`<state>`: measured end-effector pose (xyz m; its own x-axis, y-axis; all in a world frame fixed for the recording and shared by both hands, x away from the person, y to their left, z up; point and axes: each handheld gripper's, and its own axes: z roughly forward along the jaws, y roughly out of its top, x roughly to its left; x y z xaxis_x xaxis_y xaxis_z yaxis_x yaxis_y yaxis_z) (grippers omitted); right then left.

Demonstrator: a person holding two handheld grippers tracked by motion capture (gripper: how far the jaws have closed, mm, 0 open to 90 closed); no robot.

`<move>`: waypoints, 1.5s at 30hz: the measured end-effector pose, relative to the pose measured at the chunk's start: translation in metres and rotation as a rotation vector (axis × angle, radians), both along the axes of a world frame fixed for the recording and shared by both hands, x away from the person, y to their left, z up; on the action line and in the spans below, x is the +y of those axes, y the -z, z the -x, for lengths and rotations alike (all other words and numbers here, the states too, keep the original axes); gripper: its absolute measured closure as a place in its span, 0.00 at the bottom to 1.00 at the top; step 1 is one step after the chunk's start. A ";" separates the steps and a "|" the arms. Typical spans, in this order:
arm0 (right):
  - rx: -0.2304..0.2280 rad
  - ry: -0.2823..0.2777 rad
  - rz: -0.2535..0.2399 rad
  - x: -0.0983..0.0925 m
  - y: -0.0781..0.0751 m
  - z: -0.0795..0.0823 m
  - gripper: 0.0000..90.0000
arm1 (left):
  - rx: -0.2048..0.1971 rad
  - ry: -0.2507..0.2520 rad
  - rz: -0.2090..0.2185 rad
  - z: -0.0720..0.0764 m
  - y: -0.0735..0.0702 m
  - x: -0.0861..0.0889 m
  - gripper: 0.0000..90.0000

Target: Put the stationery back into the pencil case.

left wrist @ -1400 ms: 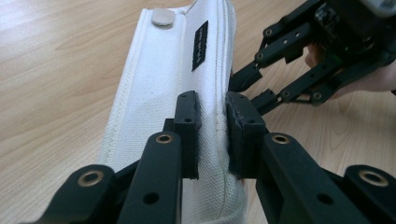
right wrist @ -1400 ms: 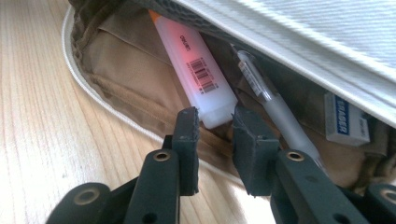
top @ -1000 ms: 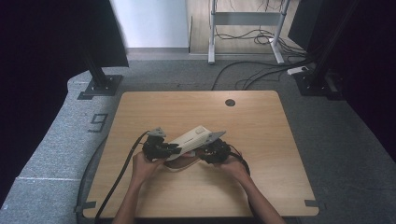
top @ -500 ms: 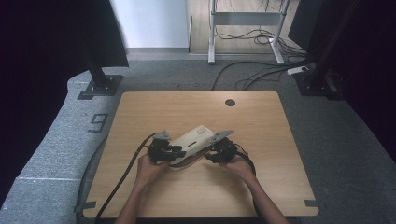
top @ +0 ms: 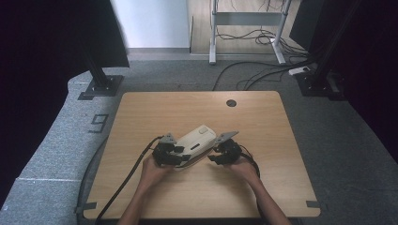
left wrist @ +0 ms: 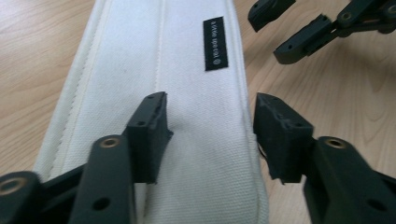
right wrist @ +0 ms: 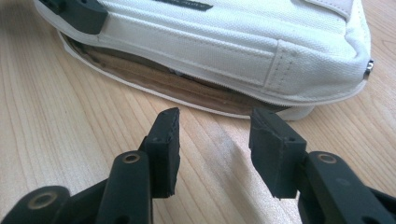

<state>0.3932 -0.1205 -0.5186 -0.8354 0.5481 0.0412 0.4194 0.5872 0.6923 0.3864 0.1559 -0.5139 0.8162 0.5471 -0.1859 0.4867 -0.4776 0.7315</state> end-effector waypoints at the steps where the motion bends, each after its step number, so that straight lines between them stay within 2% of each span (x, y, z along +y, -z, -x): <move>1: 0.000 0.000 0.000 0.000 0.000 0.000 0.57 | 0.000 0.000 0.000 0.000 0.000 0.000 0.46; 7: -0.006 0.008 0.000 -0.004 0.001 0.001 0.48 | -0.009 -0.001 0.023 0.001 -0.005 0.002 0.34; 13: -0.017 0.021 -0.012 -0.009 -0.003 0.004 0.41 | -0.006 0.001 0.038 0.003 -0.012 0.006 0.26; 16: -0.030 0.030 -0.017 -0.012 -0.006 0.005 0.38 | -0.034 0.007 -0.006 0.008 -0.016 0.006 0.22; 22: -0.047 0.031 -0.007 -0.017 -0.009 0.008 0.35 | -0.055 0.013 -0.048 0.014 -0.019 0.005 0.16; 25: -0.059 0.036 -0.003 -0.021 -0.011 0.011 0.32 | -0.079 0.006 -0.083 0.019 -0.022 0.006 0.15; 32: -0.066 0.055 -0.018 -0.031 -0.015 0.017 0.23 | -0.082 0.000 -0.076 0.025 -0.028 0.013 0.15; 34: -0.065 0.069 -0.034 -0.037 -0.018 0.019 0.20 | -0.086 -0.012 -0.077 0.028 -0.030 0.018 0.13; 38: -0.073 0.095 -0.033 -0.045 -0.020 0.023 0.15 | -0.098 -0.024 -0.083 0.032 -0.034 0.025 0.08; 45: -0.087 0.120 -0.051 -0.059 -0.024 0.031 0.11 | -0.113 -0.050 -0.095 0.039 -0.038 0.037 0.02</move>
<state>0.3622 -0.1796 -0.4944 -0.7654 0.6436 0.0014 0.4214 0.4996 0.7568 0.3476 0.1931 -0.4763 0.8004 0.5981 -0.0396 0.4286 -0.5249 0.7354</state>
